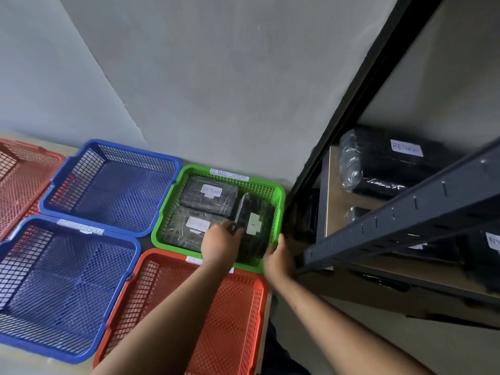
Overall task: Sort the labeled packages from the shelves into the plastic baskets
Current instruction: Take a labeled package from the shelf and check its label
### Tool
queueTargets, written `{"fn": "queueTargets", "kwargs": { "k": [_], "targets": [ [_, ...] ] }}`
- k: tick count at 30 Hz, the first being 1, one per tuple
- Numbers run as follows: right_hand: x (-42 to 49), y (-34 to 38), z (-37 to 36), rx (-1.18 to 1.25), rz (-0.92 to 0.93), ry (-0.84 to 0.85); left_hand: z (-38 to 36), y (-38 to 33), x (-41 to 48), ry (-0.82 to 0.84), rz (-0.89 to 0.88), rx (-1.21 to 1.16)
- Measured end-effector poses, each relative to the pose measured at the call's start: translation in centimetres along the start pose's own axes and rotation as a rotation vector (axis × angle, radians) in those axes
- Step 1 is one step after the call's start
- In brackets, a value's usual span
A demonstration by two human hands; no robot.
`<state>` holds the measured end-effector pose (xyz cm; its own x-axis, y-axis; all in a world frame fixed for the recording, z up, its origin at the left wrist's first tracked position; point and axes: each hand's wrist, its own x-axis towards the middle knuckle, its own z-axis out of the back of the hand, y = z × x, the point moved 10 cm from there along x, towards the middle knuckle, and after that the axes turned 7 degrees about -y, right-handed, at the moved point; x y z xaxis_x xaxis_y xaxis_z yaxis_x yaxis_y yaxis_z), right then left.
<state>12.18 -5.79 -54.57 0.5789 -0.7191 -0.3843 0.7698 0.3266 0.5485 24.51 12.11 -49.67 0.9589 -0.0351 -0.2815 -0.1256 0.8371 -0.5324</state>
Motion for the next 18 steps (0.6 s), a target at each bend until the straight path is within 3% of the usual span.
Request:
{"fn": "queueTargets", "kwargs": {
  "k": [18],
  "targets": [
    [-1.5,0.7,1.2,0.046,0.022,0.064,1.0,-0.6,-1.0,-0.016,-0.207,0.110]
  ]
}}
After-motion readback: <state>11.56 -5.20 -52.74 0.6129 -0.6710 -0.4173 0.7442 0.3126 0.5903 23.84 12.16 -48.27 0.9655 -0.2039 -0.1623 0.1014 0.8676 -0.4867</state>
